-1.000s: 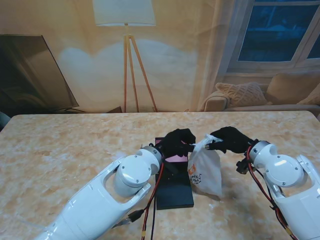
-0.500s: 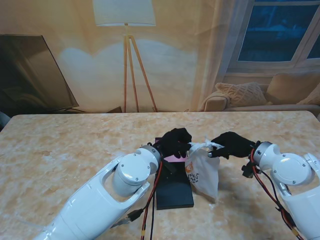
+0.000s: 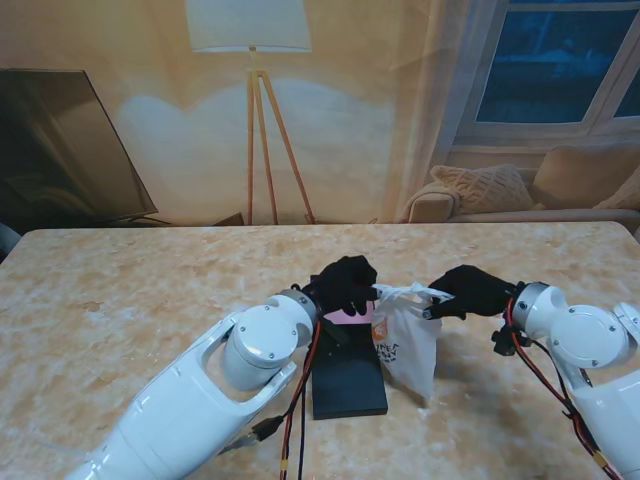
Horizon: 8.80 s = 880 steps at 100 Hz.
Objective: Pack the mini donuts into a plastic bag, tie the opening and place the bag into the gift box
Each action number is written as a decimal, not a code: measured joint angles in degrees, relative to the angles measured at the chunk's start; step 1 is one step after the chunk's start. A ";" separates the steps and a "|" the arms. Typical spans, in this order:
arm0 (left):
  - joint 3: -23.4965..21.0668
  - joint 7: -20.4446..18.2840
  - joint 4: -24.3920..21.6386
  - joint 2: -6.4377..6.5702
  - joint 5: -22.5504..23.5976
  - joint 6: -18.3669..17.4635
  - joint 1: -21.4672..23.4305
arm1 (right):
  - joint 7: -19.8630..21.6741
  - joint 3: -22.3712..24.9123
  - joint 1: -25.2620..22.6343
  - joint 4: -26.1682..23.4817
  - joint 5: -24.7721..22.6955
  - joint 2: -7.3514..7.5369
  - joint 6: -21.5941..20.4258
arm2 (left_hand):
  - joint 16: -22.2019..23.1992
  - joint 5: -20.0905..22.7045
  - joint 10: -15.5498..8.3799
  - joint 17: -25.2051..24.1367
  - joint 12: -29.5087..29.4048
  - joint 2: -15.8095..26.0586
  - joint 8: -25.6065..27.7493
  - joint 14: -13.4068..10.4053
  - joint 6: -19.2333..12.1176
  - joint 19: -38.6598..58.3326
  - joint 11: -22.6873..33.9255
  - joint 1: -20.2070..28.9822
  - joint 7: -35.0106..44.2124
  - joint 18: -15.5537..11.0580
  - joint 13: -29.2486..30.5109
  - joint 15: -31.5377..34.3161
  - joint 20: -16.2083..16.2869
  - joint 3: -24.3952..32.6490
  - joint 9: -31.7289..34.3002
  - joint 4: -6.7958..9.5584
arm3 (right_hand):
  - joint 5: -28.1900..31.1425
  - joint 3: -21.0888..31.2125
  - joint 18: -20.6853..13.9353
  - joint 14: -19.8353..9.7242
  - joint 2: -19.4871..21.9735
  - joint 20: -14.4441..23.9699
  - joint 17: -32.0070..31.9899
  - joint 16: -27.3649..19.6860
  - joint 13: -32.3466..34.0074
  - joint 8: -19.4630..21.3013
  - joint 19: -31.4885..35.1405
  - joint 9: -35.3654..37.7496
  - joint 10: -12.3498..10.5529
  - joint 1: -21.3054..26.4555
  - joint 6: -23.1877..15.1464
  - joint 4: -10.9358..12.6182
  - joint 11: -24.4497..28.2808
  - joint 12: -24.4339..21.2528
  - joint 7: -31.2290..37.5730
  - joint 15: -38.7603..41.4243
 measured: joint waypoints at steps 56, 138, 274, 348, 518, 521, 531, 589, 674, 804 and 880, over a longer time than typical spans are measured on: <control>-1.09 -6.70 1.43 2.23 -1.69 -4.03 0.01 | -1.95 0.00 -0.15 -0.06 -1.75 -0.08 0.66 | 0.05 0.02 0.00 -1.42 2.51 0.00 5.31 0.65 1.43 0.00 -0.04 0.76 0.01 0.00 -0.09 0.10 0.00 0.94 0.61 0.02 | 0.93 0.71 0.00 0.00 -0.49 0.00 0.00 0.00 0.00 0.44 -0.02 0.00 -0.01 -0.10 -0.03 0.00 0.00 0.05 0.11 0.00; -0.61 -4.75 1.17 3.12 7.16 -12.10 0.55 | -1.81 -0.65 0.13 -0.60 -0.10 -0.21 1.21 | 0.52 1.72 -1.23 -8.00 -16.37 3.67 -43.10 -0.30 -3.55 -5.42 -5.79 -7.53 -45.29 -3.31 -11.83 -7.43 -0.40 8.02 -13.63 5.30 | 0.94 0.73 0.01 0.00 -0.49 0.00 0.00 0.00 -0.01 0.48 -0.04 0.00 -0.02 -0.10 -0.03 0.00 0.00 0.06 0.34 0.00; -0.49 -13.05 -0.88 5.05 0.89 -9.29 0.37 | -1.81 -0.62 0.53 0.74 -0.40 -0.23 0.56 | 5.74 1.10 0.74 -6.83 2.45 9.09 -4.04 -0.69 -2.97 -3.75 -5.67 10.18 -13.09 -3.34 -8.76 -1.32 3.21 -17.31 -6.99 1.72 | 0.95 0.73 0.01 0.00 -0.49 0.00 0.00 0.00 -0.01 0.55 -0.04 0.00 -0.03 -0.12 -0.03 0.00 0.00 0.06 0.37 -0.05; -3.42 -15.31 -3.12 6.11 -1.79 -12.55 5.08 | -2.20 -0.43 0.41 0.88 -2.11 -0.26 1.45 | -4.17 -1.00 0.80 -6.71 2.32 10.07 3.17 0.39 -2.88 -10.23 -5.89 11.77 -12.05 -3.30 -7.36 -10.39 -6.43 -18.89 -6.99 2.25 | 0.95 0.73 0.01 0.00 -0.57 0.00 0.00 0.00 -0.01 0.56 -0.05 0.00 -0.04 -0.65 -0.33 0.00 0.00 0.08 0.37 -0.06; -1.95 -25.44 -1.18 9.43 -1.79 -15.06 4.72 | -19.37 -2.08 0.60 4.85 -12.91 -2.54 -2.65 | -3.49 -0.11 0.03 -10.68 4.18 7.62 4.65 2.19 -4.80 -10.30 -7.20 7.01 -12.44 -3.30 -11.29 -12.63 -4.03 -9.76 -9.46 2.19 | -29.68 -27.74 2.89 7.71 18.24 1.16 -10.26 -3.53 -17.56 -33.79 -4.81 -18.03 8.77 2.10 11.94 3.03 -16.16 -11.48 -50.94 -19.10; -1.95 -25.44 -1.18 9.42 -1.84 -15.05 4.73 | -19.36 -2.26 0.65 4.93 -12.93 -2.54 -2.86 | -3.47 -0.11 0.03 -10.60 4.36 7.62 4.65 2.19 -4.79 -10.30 -7.20 7.01 -12.44 -3.30 -11.29 -12.63 -3.81 -9.76 -9.46 2.19 | -29.83 -28.89 2.90 8.04 20.26 1.35 -10.70 -4.15 -18.32 -34.57 -5.01 -18.03 9.23 2.20 13.16 4.11 -16.64 -11.48 -53.84 -20.12; -1.90 -25.43 -1.19 9.40 -2.05 -15.06 4.74 | -19.17 -2.91 0.95 5.23 -12.50 -2.55 -3.24 | -3.46 -0.11 0.03 -10.58 4.45 7.62 4.65 2.19 -4.76 -10.30 -7.20 7.01 -12.44 -3.30 -11.29 -12.62 -3.69 -9.76 -9.46 2.19 | -29.98 -30.43 3.37 8.68 21.99 1.41 -11.25 -5.36 -19.04 -35.47 -5.59 -18.03 9.71 3.66 14.41 5.25 -17.76 -12.91 -58.11 -22.29; -1.24 -26.09 -0.93 9.18 -3.49 -14.69 4.25 | -25.58 -5.48 3.36 8.37 -13.25 -3.84 -6.99 | -3.31 -0.11 -0.46 -10.26 4.62 7.62 4.65 2.21 -4.57 -9.81 -7.89 7.04 -12.47 -3.30 -11.23 -12.55 -3.61 -9.77 -8.55 2.19 | -24.07 -0.26 2.68 4.77 13.16 1.41 -7.05 -2.45 -10.27 -25.04 -2.70 -8.76 5.86 2.84 7.07 3.27 -4.02 -4.11 -38.29 -7.05; 0.98 -29.95 1.23 9.75 -4.29 -14.85 2.68 | -24.53 -7.49 5.15 10.56 -17.36 -3.98 1.40 | -2.00 -1.18 -0.59 -10.25 6.09 7.79 4.65 2.73 -4.57 -9.54 -7.90 7.05 -15.71 -3.29 -11.20 -12.48 -2.81 -9.66 -7.86 2.31 | -21.26 -0.32 2.14 4.44 10.94 1.52 -6.14 0.28 -9.20 -19.61 -0.05 -8.71 5.90 0.32 8.04 3.92 0.74 0.13 -33.67 0.08; 3.23 -27.72 3.60 9.06 -2.43 -11.09 0.28 | -12.87 -2.72 0.84 3.96 -19.13 -1.71 1.30 | -1.94 2.35 -0.02 -10.69 -10.46 4.97 -23.09 2.89 -3.27 -9.44 -5.91 -1.33 -30.17 -3.29 -12.00 -12.53 -2.21 -6.31 -10.90 2.36 | -28.29 -17.32 2.70 9.78 14.66 1.46 -12.59 -9.52 -20.11 -42.75 -6.47 -17.84 11.36 6.65 16.31 3.48 -23.38 -17.96 -54.08 -30.38; 0.06 -23.18 0.80 9.39 6.71 -17.19 2.06 | -7.71 1.93 -2.72 -0.41 -14.92 -0.42 -1.34 | -4.24 5.13 2.00 -16.20 -20.53 5.86 -33.66 2.85 -13.94 -12.96 -18.80 -13.29 -48.44 -4.03 -24.04 -20.01 -2.17 -1.90 -20.65 5.83 | -33.71 -28.67 4.97 14.17 20.94 1.45 -19.78 -20.99 -27.77 -40.65 -14.33 -25.39 16.44 1.57 21.08 5.84 -39.49 -28.18 -70.95 -52.99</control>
